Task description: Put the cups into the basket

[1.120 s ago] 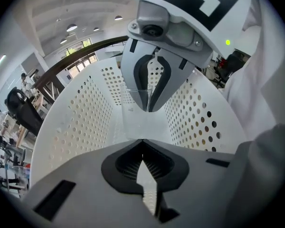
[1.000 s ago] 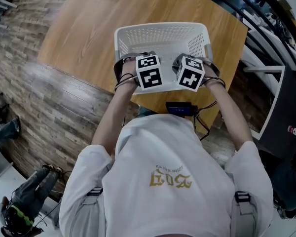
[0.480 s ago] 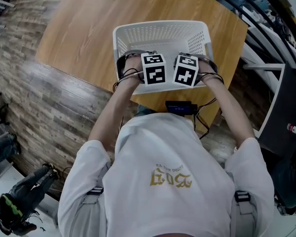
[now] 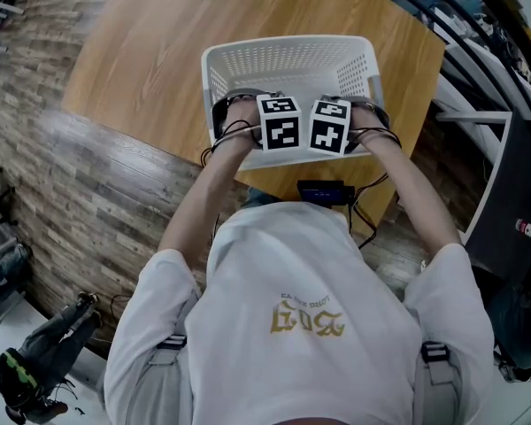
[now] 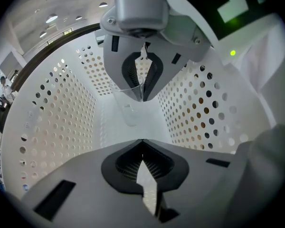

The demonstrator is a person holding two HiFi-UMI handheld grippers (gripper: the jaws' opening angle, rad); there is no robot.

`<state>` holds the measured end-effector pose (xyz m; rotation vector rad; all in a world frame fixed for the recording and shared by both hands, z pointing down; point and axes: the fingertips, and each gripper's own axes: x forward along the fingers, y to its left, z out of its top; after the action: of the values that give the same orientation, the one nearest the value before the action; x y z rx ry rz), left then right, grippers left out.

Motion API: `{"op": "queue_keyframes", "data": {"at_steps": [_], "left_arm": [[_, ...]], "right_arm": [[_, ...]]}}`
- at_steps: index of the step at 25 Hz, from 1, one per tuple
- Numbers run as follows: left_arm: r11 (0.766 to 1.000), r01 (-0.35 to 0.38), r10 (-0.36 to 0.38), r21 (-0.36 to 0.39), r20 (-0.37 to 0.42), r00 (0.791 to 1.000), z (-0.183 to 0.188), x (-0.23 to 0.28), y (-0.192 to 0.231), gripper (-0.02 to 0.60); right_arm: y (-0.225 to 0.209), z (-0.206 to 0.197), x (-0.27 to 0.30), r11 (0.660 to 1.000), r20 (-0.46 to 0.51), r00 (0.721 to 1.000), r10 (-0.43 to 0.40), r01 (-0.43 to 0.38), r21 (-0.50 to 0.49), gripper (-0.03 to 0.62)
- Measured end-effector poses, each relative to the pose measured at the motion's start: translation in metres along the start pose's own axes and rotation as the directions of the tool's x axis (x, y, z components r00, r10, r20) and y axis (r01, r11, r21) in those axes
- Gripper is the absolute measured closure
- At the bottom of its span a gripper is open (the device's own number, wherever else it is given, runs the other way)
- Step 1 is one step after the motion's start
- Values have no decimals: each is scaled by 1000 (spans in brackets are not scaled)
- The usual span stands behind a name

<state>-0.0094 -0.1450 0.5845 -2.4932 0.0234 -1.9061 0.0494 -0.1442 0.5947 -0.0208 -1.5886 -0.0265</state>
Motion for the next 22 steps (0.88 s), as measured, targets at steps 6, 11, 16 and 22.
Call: {"op": "queue_keyframes", "data": {"at_steps": [6, 11, 16, 22], "left_arm": [[1000, 16, -16, 12, 2, 1000, 2, 4, -2, 575], [999, 26, -25, 22, -8, 1000, 0, 7, -3, 575], [999, 43, -43, 31, -14, 999, 1, 10, -5, 575], [998, 46, -44, 45, -28, 999, -2, 15, -5, 575]], "right_arm": [[3, -7, 7, 999, -46, 999, 15, -16, -28, 569], [1, -8, 9, 999, -83, 996, 13, -18, -51, 569], [-2, -10, 8, 998, -95, 995, 15, -21, -57, 569], [1, -12, 7, 998, -120, 992, 43, -49, -41, 569]]}}
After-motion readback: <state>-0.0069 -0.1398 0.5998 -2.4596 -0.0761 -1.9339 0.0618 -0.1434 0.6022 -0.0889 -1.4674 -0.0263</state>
